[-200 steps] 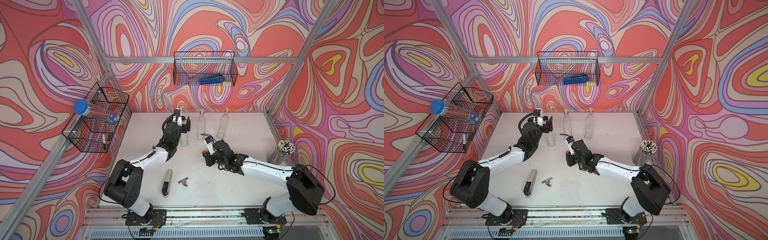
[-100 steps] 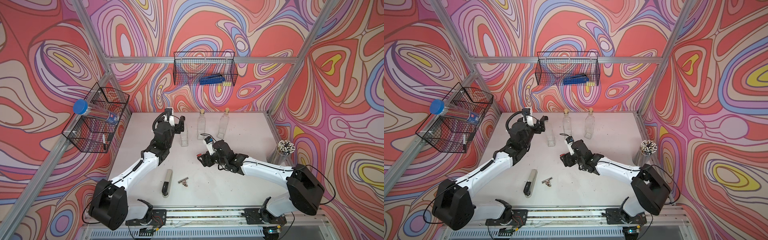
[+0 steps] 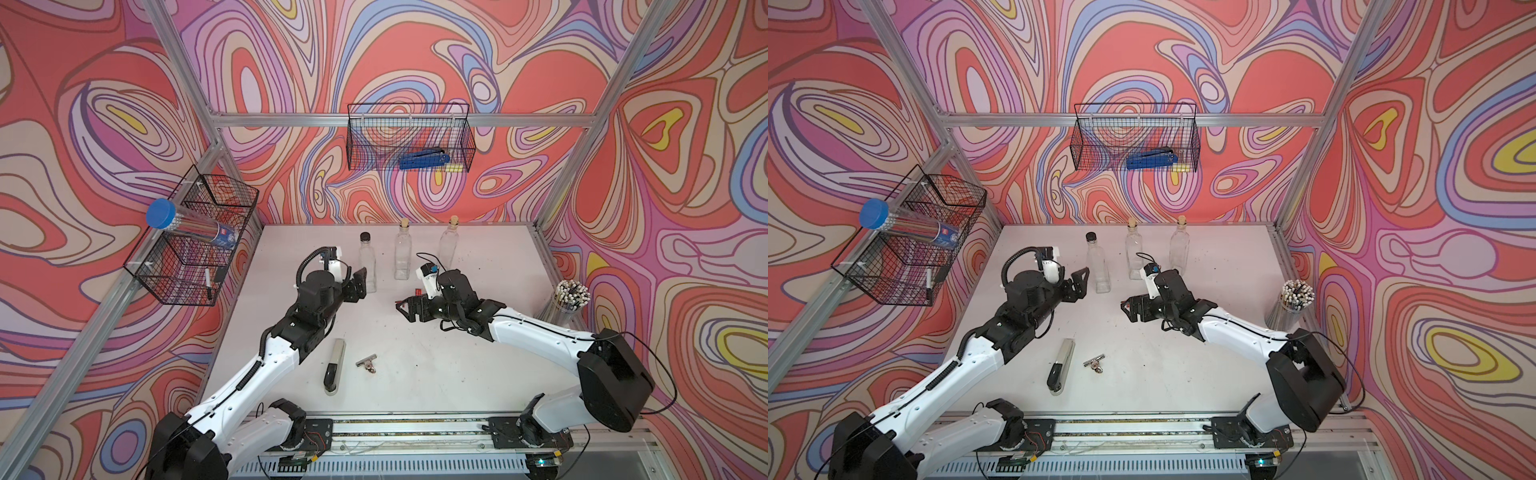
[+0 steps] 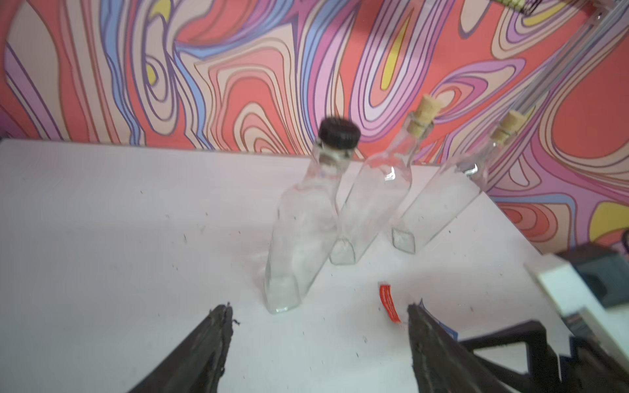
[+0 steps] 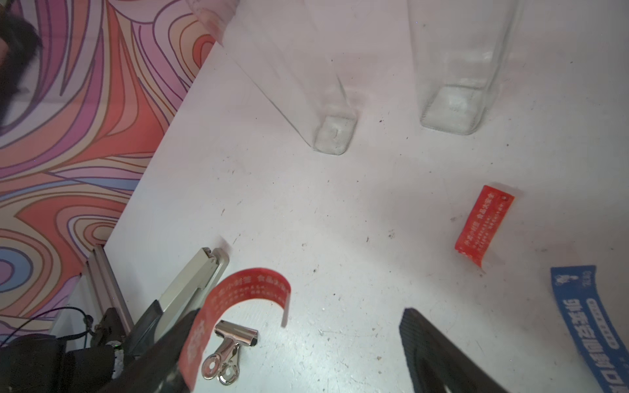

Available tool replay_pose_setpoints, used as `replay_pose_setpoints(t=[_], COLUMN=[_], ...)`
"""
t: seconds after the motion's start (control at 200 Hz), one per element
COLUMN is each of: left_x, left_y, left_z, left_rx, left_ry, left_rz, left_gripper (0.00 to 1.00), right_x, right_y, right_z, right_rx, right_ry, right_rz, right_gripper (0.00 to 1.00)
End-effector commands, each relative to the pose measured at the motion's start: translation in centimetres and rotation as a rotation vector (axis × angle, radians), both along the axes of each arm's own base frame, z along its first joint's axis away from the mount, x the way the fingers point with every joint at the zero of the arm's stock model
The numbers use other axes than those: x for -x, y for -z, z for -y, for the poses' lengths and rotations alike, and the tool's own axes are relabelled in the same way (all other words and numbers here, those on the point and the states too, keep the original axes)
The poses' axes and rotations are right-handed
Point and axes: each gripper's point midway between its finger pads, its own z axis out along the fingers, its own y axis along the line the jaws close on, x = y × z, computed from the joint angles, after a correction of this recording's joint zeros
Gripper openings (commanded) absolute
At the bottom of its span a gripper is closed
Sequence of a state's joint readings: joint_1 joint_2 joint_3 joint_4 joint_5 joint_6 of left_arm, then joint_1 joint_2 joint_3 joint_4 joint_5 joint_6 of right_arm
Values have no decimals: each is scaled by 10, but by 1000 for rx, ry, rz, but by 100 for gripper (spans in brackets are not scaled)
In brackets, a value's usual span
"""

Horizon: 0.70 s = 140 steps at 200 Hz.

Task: Remove the label from the bottle
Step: Place the label at the center of the board.

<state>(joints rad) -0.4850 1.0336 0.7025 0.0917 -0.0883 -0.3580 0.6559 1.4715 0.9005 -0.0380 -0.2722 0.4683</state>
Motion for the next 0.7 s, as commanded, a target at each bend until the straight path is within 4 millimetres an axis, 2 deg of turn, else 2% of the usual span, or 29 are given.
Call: replay_pose_setpoints(t=[0.0, 0.105, 0.27, 0.346, 0.356, 0.371, 0.606, 0.696], left_x=[17, 25, 30, 29, 32, 33, 35, 39], left_y=[25, 41, 53, 48, 59, 62, 64, 65], left_z=[15, 28, 42, 50, 48, 48, 66, 67], left_rx=[64, 64, 70, 83, 69, 66, 152, 187], left_ry=[50, 87, 131, 148, 147, 149, 194, 198], left_rz=[-82, -92, -75, -38, -54, -55, 1, 20], left_gripper=[82, 82, 83, 83, 83, 83, 84, 84], right_x=[-2, -5, -5, -4, -4, -4, -4, -3], right_y=[-33, -38, -44, -43, -43, -43, -44, -44], right_z=[-7, -10, -16, -18, -18, -18, -20, -20], right_rx=[-140, -198, -241, -249, -249, -251, -261, -261], right_ry=[-1, 0, -12, -17, -17, -19, -28, -31], right_rz=[-51, -104, -127, -139, -139, -141, -144, -140], right_gripper=[93, 93, 93, 93, 93, 93, 92, 92])
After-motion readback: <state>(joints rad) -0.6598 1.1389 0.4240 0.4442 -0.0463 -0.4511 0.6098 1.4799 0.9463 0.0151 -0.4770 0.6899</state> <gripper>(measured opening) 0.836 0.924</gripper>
